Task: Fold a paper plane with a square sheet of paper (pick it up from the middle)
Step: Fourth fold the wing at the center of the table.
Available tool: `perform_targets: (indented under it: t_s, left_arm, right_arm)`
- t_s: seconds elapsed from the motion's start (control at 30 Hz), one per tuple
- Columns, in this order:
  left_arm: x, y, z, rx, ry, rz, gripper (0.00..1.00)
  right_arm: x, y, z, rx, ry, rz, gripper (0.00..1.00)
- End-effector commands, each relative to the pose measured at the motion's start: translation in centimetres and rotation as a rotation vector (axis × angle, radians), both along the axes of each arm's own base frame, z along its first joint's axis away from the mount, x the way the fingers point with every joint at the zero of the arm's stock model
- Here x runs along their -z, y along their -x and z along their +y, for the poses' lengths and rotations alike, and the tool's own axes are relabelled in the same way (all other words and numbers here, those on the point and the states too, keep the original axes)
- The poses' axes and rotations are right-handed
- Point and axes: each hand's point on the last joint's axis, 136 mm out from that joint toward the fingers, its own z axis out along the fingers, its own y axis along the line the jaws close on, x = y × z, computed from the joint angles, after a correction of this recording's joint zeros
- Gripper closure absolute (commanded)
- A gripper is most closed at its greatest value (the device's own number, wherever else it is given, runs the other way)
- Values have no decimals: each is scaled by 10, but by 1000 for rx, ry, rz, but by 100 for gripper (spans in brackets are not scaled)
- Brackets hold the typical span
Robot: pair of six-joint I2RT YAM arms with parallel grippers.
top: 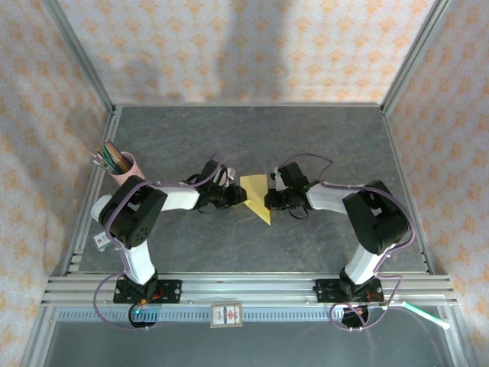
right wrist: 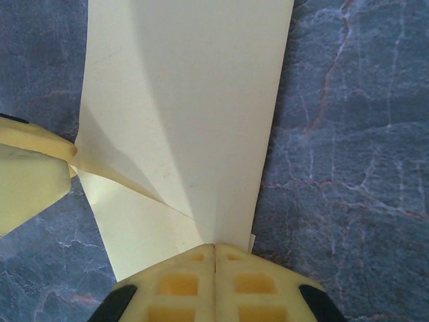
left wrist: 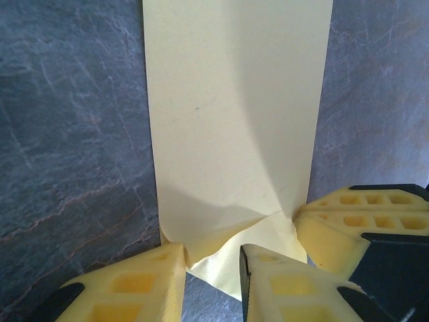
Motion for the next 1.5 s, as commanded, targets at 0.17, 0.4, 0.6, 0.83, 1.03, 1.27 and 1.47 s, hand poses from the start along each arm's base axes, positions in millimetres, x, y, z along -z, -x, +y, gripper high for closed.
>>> perform_targets:
  t_s: [0.17,0.4,0.6,0.83,1.03,1.27,1.47]
  left_arm:
    - [0,1,0,6,51,-14,73]
    - [2,-3,4,15,24,-43,81]
    - [2,-4,4,26,13,-53,88]
    - [-2,-5,4,30,10,-62,94]
    - [-16,-5,3,12,59,-71,100]
    - [-26,3,5,-49,111,-37,100]
    - [-31,5,13,-112,73,-16,100]
  right_arm:
    - [26,12,-19,19,95,53,95]
    - [25,12,-19,21,97,53,95]
    - [25,11,-19,18,100,52,95]
    - [24,10,-20,21,105,48,95]
    - [19,5,-21,21,114,30,94]
    - [-8,-5,-10,-21,75,-31,85]
    - [-49,-15,-9,-40,82,-155,73]
